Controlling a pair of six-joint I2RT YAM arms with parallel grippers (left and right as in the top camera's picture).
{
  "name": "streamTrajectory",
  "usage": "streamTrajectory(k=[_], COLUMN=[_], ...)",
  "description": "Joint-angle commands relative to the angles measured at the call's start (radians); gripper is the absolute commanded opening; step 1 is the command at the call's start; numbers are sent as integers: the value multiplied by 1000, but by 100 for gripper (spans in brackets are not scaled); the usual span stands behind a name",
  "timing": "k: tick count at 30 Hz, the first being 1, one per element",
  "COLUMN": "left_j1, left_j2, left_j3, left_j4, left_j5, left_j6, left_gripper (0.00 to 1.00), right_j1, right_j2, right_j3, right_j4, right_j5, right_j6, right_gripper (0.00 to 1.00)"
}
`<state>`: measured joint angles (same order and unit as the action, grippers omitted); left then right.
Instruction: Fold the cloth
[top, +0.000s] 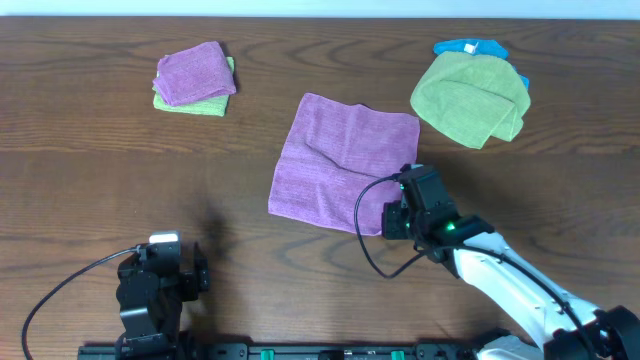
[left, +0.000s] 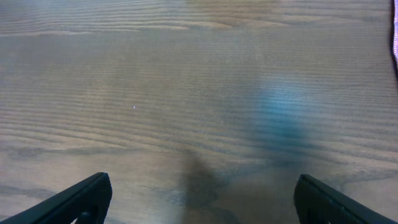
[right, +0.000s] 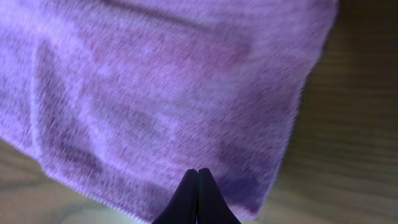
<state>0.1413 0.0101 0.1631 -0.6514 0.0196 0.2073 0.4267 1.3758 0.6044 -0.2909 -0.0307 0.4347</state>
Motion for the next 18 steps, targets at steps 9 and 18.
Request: streamTrajectory(k=[9,18], left_j1=[2,2], left_j2=[-6,-6], left_j3=[-7,-7], left_j4=[-4,-4], left_j5=[-4,-4], left_j6=[6,6], left_gripper=[95,95], right_j1=[-87,-77], right_j2=[78,93], right_j3=[-3,-3], right_j4=[48,10], right_j5=[-56,-118], right_j6=[-50,-50], right_gripper=[1,1])
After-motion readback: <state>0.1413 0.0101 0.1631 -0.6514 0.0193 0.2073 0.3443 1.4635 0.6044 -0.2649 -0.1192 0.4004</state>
